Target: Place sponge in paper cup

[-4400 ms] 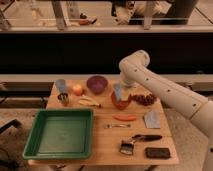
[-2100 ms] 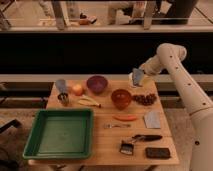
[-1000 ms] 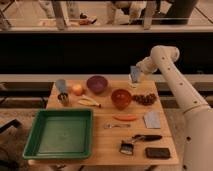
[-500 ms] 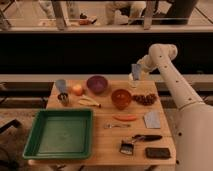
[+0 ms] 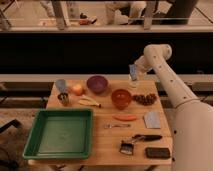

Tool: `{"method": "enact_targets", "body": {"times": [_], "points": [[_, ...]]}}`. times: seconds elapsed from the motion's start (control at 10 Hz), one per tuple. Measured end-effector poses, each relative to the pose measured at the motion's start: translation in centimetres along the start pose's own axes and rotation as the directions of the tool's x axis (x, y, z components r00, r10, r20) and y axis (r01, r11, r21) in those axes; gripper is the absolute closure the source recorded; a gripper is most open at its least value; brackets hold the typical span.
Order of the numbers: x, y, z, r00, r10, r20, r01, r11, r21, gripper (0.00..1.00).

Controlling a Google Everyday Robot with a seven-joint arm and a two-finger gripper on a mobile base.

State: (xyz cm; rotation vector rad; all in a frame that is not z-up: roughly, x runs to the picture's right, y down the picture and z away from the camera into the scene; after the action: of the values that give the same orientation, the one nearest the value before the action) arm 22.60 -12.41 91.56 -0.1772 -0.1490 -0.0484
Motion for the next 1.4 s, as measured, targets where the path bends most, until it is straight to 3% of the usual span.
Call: {"method": "enact_targets", "body": {"times": [1.4], "points": [[1.4,0.0,0.3,0.995,0.089,0.054,-0.089,0.996,-0.014,1.00]]}}
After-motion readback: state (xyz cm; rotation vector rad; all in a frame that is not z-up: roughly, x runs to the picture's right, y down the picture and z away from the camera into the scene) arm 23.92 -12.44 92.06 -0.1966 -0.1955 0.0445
